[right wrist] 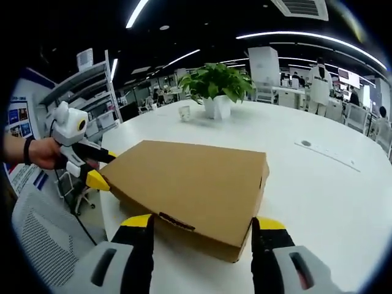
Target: Operate the shoe box by opening the lid, removing the specified soft item, and placing it in the target area until the item is outside and the box remains undamaged.
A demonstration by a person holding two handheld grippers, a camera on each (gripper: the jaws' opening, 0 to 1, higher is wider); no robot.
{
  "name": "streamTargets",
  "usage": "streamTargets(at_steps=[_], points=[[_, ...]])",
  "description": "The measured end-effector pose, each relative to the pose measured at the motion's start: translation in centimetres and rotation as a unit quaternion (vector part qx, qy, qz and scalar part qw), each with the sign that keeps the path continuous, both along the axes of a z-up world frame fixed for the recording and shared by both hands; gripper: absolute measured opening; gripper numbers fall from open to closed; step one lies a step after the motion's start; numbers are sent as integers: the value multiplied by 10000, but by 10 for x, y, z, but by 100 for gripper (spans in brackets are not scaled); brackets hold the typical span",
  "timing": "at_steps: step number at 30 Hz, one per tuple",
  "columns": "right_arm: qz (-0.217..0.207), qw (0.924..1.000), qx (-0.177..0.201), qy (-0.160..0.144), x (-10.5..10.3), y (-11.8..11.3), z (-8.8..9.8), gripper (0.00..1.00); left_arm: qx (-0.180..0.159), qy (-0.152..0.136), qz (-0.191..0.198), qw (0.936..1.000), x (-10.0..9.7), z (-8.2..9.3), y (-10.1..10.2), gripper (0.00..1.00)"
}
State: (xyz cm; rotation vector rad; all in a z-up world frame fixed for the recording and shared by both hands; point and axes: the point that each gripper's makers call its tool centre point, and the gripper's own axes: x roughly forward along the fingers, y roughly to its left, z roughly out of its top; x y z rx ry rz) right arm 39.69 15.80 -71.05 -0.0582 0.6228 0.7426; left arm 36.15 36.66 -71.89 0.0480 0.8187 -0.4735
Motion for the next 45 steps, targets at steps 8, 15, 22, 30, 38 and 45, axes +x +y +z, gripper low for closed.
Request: streamTargets(at_steps=[8, 15, 22, 30, 38, 45], points=[[-71, 9999, 129, -39, -1, -1, 9, 61, -100, -81, 110, 9999, -1, 8, 0, 64], [-157, 9997, 196, -65, 0, -1, 15, 60, -75, -147, 181, 9997, -2, 15, 0, 63], [-234, 9989, 387, -121, 0, 0, 23, 60, -117, -279, 131, 9995, -3, 23, 1, 62], [-261, 9981, 523, -170, 5, -2, 36, 59, -195, -381, 59, 9991, -2, 33, -1, 66], [-284, 9972, 651, -222, 8, -1, 50, 58, -170, -484, -38, 9987, -1, 41, -2, 68], [-331, 9959, 791, -289, 16, 0, 66, 57, -162, -602, -17, 9981, 3, 52, 0, 66]])
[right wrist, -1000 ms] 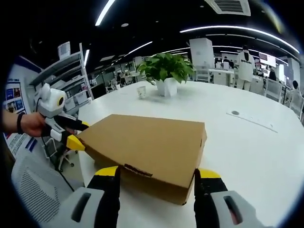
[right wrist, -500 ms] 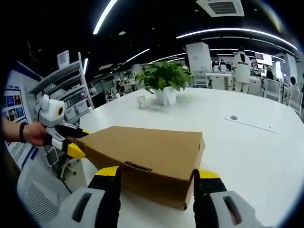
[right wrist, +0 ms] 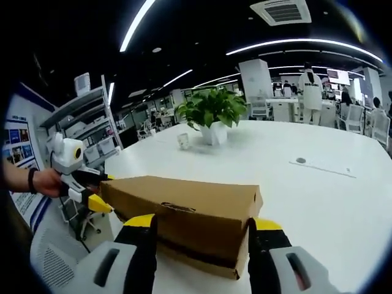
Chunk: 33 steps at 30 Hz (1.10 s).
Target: Operate the shoe box by opening the lid, removing the specified soft item, and placing it in the target area until the item is outside and the box remains undamaged.
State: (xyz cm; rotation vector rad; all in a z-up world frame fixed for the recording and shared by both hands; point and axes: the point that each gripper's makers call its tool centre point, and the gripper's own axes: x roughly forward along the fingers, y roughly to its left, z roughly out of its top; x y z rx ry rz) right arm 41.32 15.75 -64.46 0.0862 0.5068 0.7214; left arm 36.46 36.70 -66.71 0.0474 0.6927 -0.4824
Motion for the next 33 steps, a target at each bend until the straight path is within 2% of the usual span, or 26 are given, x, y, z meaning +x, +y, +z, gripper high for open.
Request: streamTargets(at_steps=[3, 10, 16, 20, 21, 23, 26, 27, 33], points=[[-14, 10000, 28, -48, 4, 1, 7, 57, -36, -24, 16, 10000, 2, 4, 0, 66], [-79, 9997, 138, -181, 16, 4, 26, 57, 178, -169, -83, 9997, 8, 14, 5, 62], [-21, 9995, 50, -318, 24, 6, 36, 57, 256, -230, 7, 9994, 15, 18, 13, 54], [55, 9991, -53, -422, 28, 9, 42, 57, 501, -315, 59, 9982, 21, 21, 18, 48], [97, 9988, -146, -451, 29, 9, 43, 57, 523, -409, 76, 9978, 24, 25, 18, 47], [98, 9985, -151, -510, 30, 10, 47, 56, 628, -454, 87, 9970, 29, 28, 18, 48], [101, 9982, -177, -573, 35, 11, 52, 56, 995, -611, 14, 9932, 38, 31, 19, 50], [129, 9979, -189, -599, 36, 12, 54, 55, 1041, -704, -54, 9921, 40, 34, 16, 50], [193, 9967, -230, -751, 44, 13, 61, 55, 1135, -823, -164, 9900, 47, 44, 12, 49]])
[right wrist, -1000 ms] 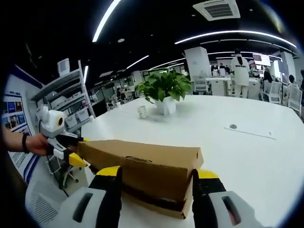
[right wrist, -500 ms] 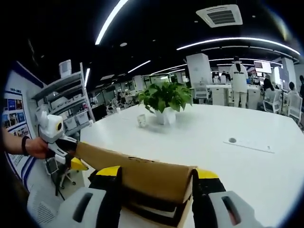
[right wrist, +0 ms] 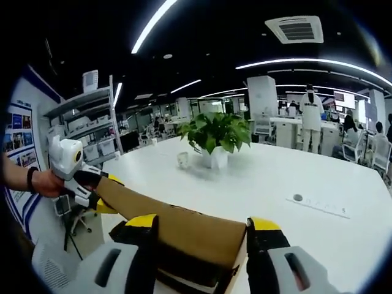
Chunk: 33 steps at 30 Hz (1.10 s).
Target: Operate the shoe box by opening the lid, removing the specified soft item, and placing it in the target area until the item is outside and the box remains undamaged.
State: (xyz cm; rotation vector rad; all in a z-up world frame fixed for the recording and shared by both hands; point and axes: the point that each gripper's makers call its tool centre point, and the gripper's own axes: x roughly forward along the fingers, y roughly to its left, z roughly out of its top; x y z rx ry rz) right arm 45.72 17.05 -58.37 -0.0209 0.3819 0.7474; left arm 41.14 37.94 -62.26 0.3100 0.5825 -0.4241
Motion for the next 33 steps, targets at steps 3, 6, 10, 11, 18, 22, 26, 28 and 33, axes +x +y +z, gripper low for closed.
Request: streamTargets(at_steps=[3, 6, 10, 11, 18, 22, 26, 28, 33], points=[[131, 9997, -150, -152, 0, 2, 3, 55, -62, -7, -31, 10000, 0, 3, -1, 49], [214, 9993, -213, -216, -1, 1, 4, 55, -71, -12, -62, 10000, 1, 5, 0, 48], [298, 9991, -199, -207, 0, 2, 3, 56, -130, -19, -75, 9999, 2, 7, 0, 48], [307, 9991, -190, -207, 0, 2, 4, 56, -144, -18, -83, 9999, 2, 7, 0, 48], [251, 9995, -70, -199, 5, -3, 5, 63, -226, -34, -94, 9997, 7, 11, 3, 45], [150, 9997, 107, -141, 7, -7, 4, 65, -243, -29, -110, 9996, 10, 13, 5, 43], [104, 9996, 255, -117, 7, -9, 5, 64, -319, -29, -98, 9994, 12, 16, 6, 42], [52, 9995, 295, -94, 7, -12, 1, 64, -346, -25, -87, 9994, 14, 16, 6, 42], [1, 9996, 293, 20, 5, -17, -10, 63, -465, -19, -32, 9989, 18, 19, 8, 41]])
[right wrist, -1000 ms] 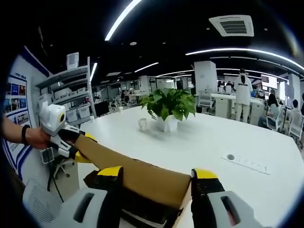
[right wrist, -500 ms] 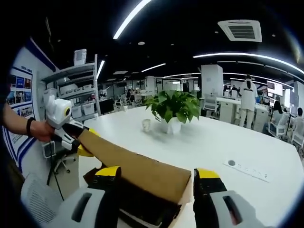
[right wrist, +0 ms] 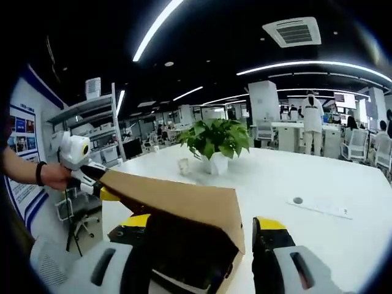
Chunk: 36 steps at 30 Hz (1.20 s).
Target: Operate the shoe box by opening the lid, removing the specified soft item, and placing it in the target area until the item is outside and the box remains undamaged.
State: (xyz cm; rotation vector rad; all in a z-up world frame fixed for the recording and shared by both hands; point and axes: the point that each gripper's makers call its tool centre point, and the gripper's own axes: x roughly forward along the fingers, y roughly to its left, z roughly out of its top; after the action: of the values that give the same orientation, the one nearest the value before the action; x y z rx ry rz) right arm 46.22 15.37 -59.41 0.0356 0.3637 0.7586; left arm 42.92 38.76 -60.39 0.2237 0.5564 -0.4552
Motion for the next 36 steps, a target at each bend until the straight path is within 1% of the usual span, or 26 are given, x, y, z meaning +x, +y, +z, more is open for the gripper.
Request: streamTargets(at_steps=[3, 4, 7, 11, 12, 13, 14, 15, 17, 19, 22, 25, 27, 32, 33, 36], points=[[27, 9999, -149, 48, 0, 1, -9, 60, 204, -50, -14, 9998, 3, -1, 2, 38], [24, 9995, -311, 85, 1, 0, -15, 59, 182, -46, -2, 9998, 4, 0, 2, 38], [8, 9991, -398, 153, 5, 2, -23, 56, 107, -43, 42, 9999, 8, 2, 4, 37], [-149, 9979, -585, 222, 16, -2, -34, 46, 66, -49, 74, 9999, 12, 3, 5, 35], [-224, 9972, -678, 224, 20, -5, -38, 43, 53, -47, 84, 9999, 13, 4, 6, 35], [-405, 9947, -923, 220, 26, -13, -44, 39, 46, -48, 90, 9999, 14, 4, 6, 34], [-439, 9942, -948, 255, 28, -14, -47, 35, 36, -48, 102, 9999, 15, 4, 6, 34], [-453, 9947, -870, 316, 32, -13, -50, 33, 24, -48, 110, 9999, 16, 4, 7, 33], [-485, 9939, -909, 391, 35, -13, -55, 32, 12, -50, 123, 9999, 18, 5, 8, 33], [-513, 9927, -1016, 387, 38, -13, -58, 29, -10, -49, 134, 9999, 20, 5, 8, 32], [-589, 9921, -1030, 417, 45, -14, -62, 23, 17, -59, 149, 9999, 22, 5, 10, 30], [-627, 9912, -1045, 512, 50, -13, -70, 22, 11, -51, 174, 9998, 25, 6, 11, 28], [-649, 9891, -1232, 474, 53, -15, -74, 23, 1, -43, 187, 9998, 27, 7, 12, 28], [-618, 9878, -1360, 442, 57, -13, -78, 21, -19, -43, 228, 9997, 31, 8, 14, 26], [-636, 9875, -1373, 432, 60, -13, -78, 19, -27, -48, 242, 9997, 32, 8, 14, 26], [-634, 9879, -1356, 394, 64, -11, -77, 8, -52, -48, 269, 9996, 34, 8, 15, 25]])
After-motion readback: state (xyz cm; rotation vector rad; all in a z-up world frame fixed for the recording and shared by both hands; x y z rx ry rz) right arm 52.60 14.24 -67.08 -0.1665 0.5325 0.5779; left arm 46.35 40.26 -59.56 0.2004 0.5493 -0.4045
